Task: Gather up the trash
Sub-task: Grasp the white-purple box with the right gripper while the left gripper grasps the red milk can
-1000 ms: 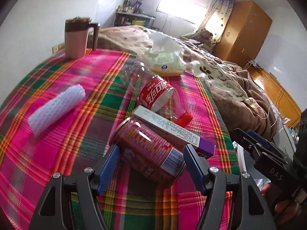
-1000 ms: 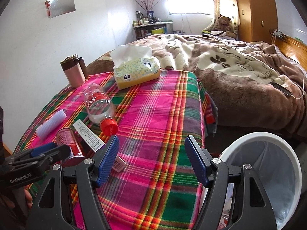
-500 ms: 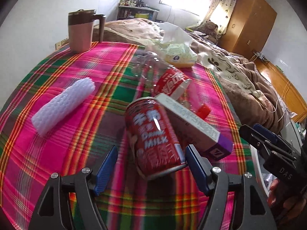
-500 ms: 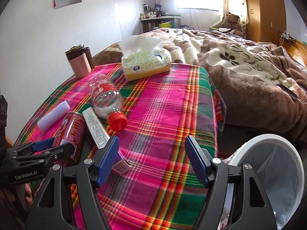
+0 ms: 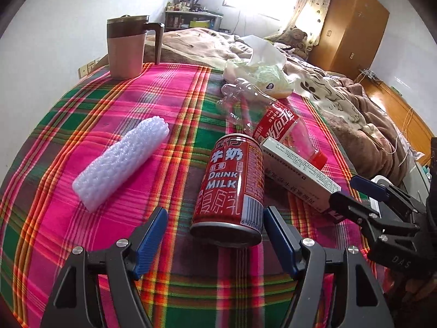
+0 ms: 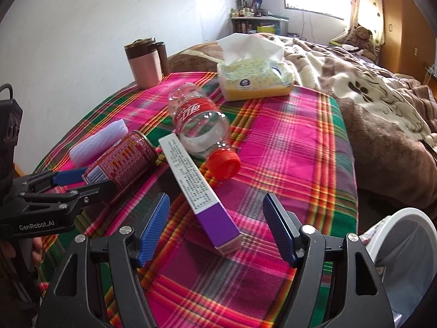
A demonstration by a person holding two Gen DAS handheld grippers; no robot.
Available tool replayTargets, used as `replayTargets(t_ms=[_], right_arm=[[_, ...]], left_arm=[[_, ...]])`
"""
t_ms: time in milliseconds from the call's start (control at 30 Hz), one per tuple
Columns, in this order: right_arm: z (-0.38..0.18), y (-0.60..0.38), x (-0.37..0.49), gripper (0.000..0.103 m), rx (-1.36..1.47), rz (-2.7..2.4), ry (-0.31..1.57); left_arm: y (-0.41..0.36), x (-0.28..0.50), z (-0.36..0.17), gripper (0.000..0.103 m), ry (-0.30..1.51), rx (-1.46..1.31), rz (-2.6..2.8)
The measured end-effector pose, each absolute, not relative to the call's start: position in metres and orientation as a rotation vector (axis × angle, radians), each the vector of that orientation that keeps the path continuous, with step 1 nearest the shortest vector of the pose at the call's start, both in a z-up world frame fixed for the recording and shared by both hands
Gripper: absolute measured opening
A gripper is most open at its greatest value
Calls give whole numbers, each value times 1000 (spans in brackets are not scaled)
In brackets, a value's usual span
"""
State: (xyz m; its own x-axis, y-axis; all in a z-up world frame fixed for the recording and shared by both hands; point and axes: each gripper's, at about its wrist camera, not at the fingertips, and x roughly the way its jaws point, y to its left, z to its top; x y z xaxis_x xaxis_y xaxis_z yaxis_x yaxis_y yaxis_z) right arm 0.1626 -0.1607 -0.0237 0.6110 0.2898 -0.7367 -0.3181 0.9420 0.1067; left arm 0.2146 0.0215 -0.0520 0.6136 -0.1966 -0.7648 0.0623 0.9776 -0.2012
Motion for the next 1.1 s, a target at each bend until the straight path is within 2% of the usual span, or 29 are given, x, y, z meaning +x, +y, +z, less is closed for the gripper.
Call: replayTargets(t_ms=[600,633,700,833,900,1033,1100], right_arm=[[-37,-136,182,71,-116,400,899],[-38,-134,182,70,-123,405,901],[-38,-132,184,56,-128,410,904],[-40,-128,186,55,-138,411,906],[-40,-129,187,45,-140,411,908],[-41,-129,189,37,-133,413,912],[-40,-128,188,32,-131,414,909]], left_arm=[[23,245,-52,73,900,-137,-187],[22,247,-52,73,904,-133,-185],[20,253,-54,72,914,-125,-189],[19,256,-57,72,919,-133,-196],[19,256,-57,71,918,-138,-192],[17,257,-58,54,928,-125,-200],[15,256,-58,53,929,-122,-204]])
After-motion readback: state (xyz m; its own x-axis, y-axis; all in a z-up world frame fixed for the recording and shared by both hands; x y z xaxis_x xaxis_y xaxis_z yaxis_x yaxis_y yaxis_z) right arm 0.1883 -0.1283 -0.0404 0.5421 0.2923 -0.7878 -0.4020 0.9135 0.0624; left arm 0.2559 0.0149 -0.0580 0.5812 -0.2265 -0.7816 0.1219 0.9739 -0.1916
